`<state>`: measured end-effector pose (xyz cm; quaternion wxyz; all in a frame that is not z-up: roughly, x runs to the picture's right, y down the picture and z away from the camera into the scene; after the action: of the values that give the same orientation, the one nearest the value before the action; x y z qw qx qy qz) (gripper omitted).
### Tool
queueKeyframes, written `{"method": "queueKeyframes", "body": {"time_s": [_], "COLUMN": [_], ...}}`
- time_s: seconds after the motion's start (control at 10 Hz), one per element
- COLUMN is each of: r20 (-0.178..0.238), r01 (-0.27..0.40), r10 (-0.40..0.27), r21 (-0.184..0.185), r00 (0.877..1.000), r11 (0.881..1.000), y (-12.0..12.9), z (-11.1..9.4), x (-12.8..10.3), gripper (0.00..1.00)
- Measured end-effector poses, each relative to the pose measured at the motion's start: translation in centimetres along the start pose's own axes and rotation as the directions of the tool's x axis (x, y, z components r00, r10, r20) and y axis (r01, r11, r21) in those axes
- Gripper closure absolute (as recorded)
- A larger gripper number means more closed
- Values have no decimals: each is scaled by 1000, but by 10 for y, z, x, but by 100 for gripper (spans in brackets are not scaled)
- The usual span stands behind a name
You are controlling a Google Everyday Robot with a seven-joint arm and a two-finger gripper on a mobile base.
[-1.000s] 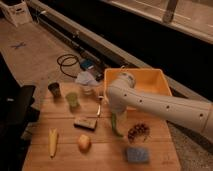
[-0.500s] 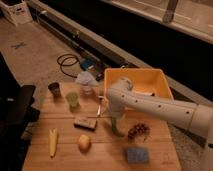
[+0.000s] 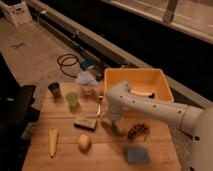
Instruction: Place pepper in metal cup
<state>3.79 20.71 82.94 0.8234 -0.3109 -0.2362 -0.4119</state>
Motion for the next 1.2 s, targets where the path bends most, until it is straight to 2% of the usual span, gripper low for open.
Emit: {"method": "queueKeyframes", "body": {"time_s": [0.1, 0.2, 0.4, 0.6, 0.9, 1.0, 1.1, 1.2], "r20": [7, 13, 18, 21, 24, 22, 22, 6], "r01": [-4, -15, -34, -54, -55, -53, -52, -57], "r10": [4, 15, 34, 53, 54, 52, 51, 57], "r21": [8, 18, 29, 41, 41, 41, 41, 56], "r00": [1000, 1000, 999, 998, 998, 998, 998, 998], "r11": [1000, 1000, 999, 998, 998, 998, 998, 997], "y": [0, 2, 4, 6, 6, 6, 6, 2], "z": [3, 7, 10, 12, 10, 10, 10, 3], "x": [0, 1, 2, 3, 2, 3, 2, 2], "gripper": [20, 24, 41, 64, 94, 99, 100, 100]}}
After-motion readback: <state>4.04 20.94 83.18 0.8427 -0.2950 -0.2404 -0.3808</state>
